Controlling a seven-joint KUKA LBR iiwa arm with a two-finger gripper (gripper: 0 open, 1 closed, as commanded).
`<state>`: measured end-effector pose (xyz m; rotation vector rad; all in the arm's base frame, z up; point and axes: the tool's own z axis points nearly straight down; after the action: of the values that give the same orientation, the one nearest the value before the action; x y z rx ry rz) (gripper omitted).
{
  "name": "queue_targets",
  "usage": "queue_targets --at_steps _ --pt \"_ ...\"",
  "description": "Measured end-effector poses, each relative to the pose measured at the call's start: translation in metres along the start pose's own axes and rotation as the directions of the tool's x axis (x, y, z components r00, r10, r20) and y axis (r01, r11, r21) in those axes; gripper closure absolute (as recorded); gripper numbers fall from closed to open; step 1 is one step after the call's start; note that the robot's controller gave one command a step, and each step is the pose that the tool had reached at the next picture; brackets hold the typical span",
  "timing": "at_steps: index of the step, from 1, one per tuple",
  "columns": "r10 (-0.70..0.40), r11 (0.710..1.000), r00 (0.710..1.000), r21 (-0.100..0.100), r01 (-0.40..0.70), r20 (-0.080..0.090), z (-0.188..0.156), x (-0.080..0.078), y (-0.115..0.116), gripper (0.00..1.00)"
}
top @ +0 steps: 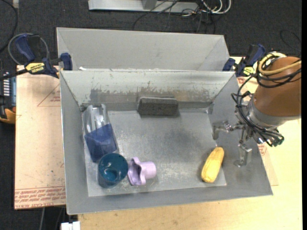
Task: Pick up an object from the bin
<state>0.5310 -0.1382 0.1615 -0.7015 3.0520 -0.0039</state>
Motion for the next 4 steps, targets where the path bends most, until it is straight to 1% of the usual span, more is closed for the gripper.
queue_targets --at_steps 1,2,3,4 --pt "-0.481 0.877 0.877 -0.016 0.481 -0.005 0.063 -0.001 0.012 0.00" --pt "-0.545 0.839 0.839 -0.006 0.545 0.011 0.091 -0.011 0.014 0.00" --pt "-0.721 0.693 0.693 -0.010 0.721 0.004 0.092 -0.011 0.026 1.00" --pt "-0.721 0.693 0.693 -0.010 0.721 0.004 0.092 -0.011 0.026 1.00"
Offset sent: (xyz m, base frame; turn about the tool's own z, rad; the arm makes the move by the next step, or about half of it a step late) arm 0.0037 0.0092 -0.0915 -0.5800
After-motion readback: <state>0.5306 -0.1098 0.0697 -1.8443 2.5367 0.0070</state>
